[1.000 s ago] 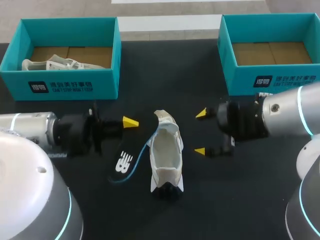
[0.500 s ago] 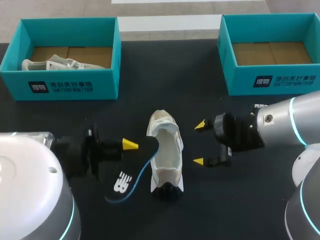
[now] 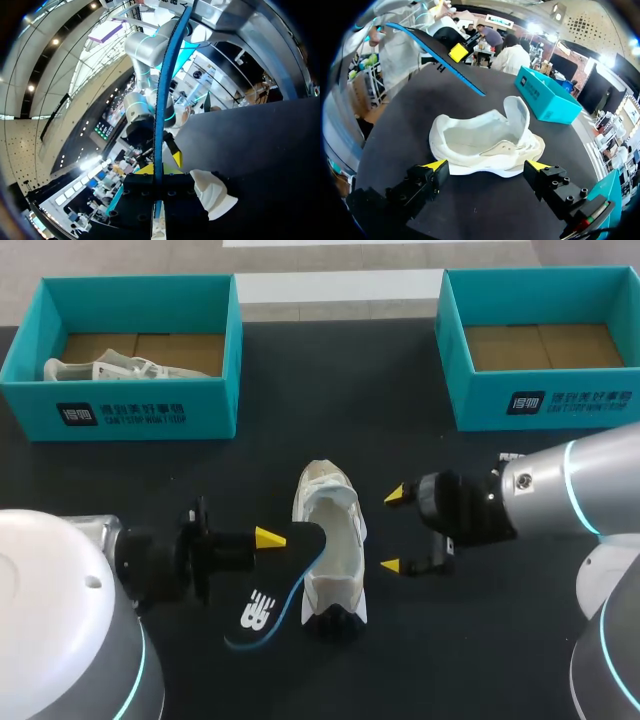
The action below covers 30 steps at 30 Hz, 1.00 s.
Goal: Take the shoe out of the shoebox, open the shoe tongue, remove and reinsert the insole, then place the shoe into the shoebox
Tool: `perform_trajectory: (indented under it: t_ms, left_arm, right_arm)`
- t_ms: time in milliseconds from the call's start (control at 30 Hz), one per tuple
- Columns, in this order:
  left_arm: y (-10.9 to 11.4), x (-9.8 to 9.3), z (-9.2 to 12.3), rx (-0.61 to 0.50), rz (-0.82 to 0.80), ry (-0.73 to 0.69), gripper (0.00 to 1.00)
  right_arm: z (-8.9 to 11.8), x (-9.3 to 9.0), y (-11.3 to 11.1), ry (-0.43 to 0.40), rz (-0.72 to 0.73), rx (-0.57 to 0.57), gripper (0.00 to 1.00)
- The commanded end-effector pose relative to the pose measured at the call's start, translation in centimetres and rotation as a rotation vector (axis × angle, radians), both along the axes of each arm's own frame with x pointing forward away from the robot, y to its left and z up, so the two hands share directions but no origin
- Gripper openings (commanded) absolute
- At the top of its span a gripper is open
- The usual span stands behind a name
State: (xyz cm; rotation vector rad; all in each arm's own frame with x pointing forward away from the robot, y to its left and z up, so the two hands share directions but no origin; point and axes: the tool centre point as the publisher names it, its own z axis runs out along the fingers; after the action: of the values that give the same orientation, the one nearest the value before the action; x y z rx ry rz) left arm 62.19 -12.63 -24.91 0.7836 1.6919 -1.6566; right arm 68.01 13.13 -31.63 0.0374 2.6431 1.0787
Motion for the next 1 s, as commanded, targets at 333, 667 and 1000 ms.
perform_trajectory:
  t_ms: [333,667,1000]
  left_arm:
    - [-0.4,-0.4,0.2,0.035,0.004,-0.006,0.00]
    - [-1.5,-1.3,0.3,0.059,-0.014,-0.026,0.00]
    - [-3.3,-1.1,-0.4,0.082,-0.025,-0.023,0.00]
  right_arm:
    - [0.2,0.9,0.9,0.000,0.013,-0.072,1.00]
    - [0.1,1.1,2.1,-0.004,0.038,-0.151,1.00]
    - [-1.0,0.6,2.0,0.031,0.050,-0.152,1.00]
